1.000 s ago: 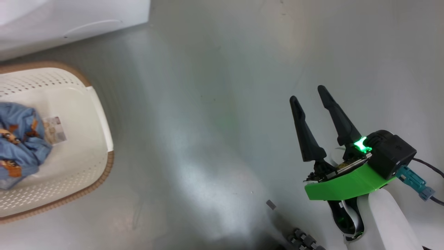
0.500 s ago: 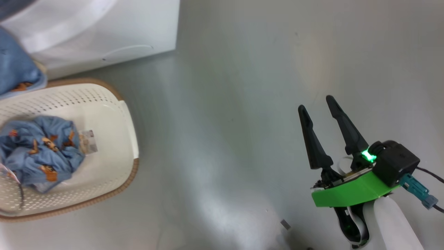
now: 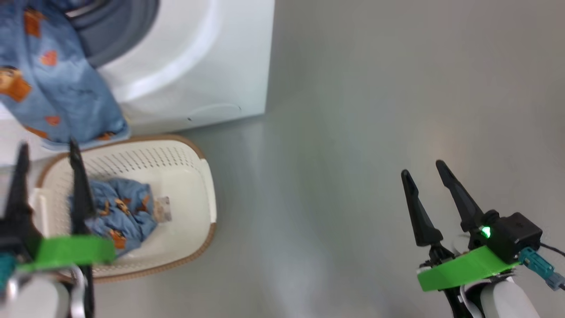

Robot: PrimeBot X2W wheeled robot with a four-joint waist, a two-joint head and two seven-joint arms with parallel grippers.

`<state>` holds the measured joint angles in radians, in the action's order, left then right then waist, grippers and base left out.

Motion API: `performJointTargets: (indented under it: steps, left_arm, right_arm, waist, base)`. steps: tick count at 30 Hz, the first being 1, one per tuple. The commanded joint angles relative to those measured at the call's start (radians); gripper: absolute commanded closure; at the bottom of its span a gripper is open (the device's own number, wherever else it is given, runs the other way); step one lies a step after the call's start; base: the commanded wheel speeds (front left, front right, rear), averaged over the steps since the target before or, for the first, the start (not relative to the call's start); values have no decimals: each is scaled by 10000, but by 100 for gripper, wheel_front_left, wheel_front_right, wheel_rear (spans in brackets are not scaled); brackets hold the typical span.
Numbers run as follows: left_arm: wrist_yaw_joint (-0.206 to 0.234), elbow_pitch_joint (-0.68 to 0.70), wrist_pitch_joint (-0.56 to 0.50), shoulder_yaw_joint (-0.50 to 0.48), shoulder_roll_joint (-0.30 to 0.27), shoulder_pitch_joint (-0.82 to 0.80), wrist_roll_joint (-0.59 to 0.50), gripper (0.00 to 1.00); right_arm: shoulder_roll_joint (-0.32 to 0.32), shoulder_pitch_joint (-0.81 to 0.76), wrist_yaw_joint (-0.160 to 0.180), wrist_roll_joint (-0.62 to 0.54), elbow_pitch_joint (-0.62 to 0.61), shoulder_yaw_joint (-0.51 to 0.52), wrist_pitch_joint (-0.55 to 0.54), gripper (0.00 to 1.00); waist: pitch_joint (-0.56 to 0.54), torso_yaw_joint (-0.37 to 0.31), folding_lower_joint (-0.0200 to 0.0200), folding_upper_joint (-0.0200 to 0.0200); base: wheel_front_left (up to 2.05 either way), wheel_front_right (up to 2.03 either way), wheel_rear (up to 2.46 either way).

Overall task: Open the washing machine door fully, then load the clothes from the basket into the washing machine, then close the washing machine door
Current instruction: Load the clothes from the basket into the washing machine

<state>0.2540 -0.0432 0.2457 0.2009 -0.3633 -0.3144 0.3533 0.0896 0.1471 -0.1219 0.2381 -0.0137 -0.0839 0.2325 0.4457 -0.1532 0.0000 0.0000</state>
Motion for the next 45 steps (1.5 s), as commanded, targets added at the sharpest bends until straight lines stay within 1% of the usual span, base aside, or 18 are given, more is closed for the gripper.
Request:
performJointTargets:
  steps: [1,5,6,9,14,20,25,31,45]
  left_arm:
    - [225,605,-104,-275,-212,602,-24,0]
    - [440,1234,-193,11,81,1701,48,0]
    - [457,1404,-249,162,198,2078,119,0]
    - [406,1442,-248,422,353,2451,180,0]
    - [334,1312,-225,777,568,2852,228,0]
    - [41,1000,-254,1246,739,3044,341,0]
    - [-131,764,-316,1481,733,3155,387,0]
    - [-285,479,-295,1541,736,3292,586,0]
    - [-251,414,-281,1560,743,3442,781,0]
  right_arm:
    - [91,-346,-88,-162,-308,-107,-112,0]
    - [84,-724,-88,-277,-484,172,-343,0]
    - [67,-910,-88,-339,-587,308,-451,0]
    - [22,-1218,-88,-438,-731,476,-605,0]
    - [-51,-1592,-88,-533,-904,635,-800,0]
    - [-128,-2109,-88,-646,-1146,914,-1048,0]
    - [-177,-2489,-88,-762,-1296,917,-1246,0]
    - [-250,-2848,-88,-812,-1464,868,-1425,0]
    - [-332,-3280,-88,-849,-1778,845,-1632,0]
  waist:
    - [-1151,641,0,0]
    - [-1727,951,0,0]
    - [-1957,1136,0,0]
    - [-2314,1414,0,0]
    - [-2795,1675,0,0]
    - [-3431,2013,0,0]
    - [-3956,2142,0,0]
    - [-4460,2181,0,0]
    - [-4863,2217,0,0]
  base:
    - [0,0,0]
    - [0,0,0]
    - [0,0,0]
    - [0,0,0]
    - [0,0,0]
    - [0,0,0]
    - [0,0,0]
    - [0,0,0]
    - [0,0,0]
